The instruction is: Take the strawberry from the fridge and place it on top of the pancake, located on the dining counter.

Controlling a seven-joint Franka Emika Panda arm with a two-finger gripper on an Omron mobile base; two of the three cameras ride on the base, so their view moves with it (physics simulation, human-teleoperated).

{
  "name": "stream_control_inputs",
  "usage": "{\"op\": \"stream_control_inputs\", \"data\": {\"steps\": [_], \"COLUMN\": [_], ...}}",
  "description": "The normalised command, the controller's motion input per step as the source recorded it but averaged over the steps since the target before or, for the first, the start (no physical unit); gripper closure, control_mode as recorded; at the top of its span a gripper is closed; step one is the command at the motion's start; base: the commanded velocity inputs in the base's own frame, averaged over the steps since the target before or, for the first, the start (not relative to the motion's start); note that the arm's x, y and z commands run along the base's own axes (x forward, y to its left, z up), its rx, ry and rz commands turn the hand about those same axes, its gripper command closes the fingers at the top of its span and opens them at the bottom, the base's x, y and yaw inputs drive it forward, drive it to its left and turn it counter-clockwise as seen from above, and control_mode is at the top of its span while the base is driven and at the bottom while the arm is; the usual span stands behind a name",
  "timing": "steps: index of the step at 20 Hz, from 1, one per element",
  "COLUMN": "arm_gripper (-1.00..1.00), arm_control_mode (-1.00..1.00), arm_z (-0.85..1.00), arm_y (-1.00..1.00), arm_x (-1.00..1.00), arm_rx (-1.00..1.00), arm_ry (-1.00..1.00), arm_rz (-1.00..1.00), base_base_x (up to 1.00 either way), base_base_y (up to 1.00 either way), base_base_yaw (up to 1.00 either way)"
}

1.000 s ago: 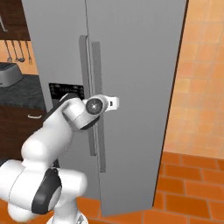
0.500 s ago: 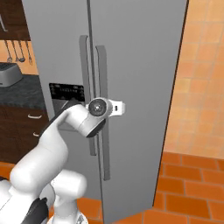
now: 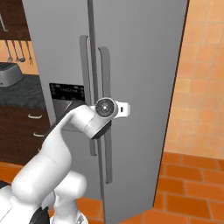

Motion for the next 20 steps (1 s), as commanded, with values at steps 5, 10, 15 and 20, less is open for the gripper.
{"op": "stream_control_inputs", "data": {"steps": [5, 10, 15, 20], "arm_gripper": [-1.0, -1.0, -1.0, -1.0], "arm_control_mode": [-1.0, -1.0, -1.0, -1.0], "arm_z": [-0.01, 0.0, 0.09, 0.05], "arm_y": [-0.41, -0.51, -0.44, -0.39], "arm_x": [0.11, 0.19, -0.18, -0.07], "arm_rx": [0.01, 0.04, 0.03, 0.0], "arm_ry": [-0.02, -0.01, -0.03, -0.03], "arm_rz": [0.04, 0.32, 0.16, 0.09], "base_base_x": [0.0, 0.0, 0.0, 0.0], "base_base_y": [0.0, 0.0, 0.0, 0.0], "base_base_yaw": [0.0, 0.0, 0.0, 0.0]}}
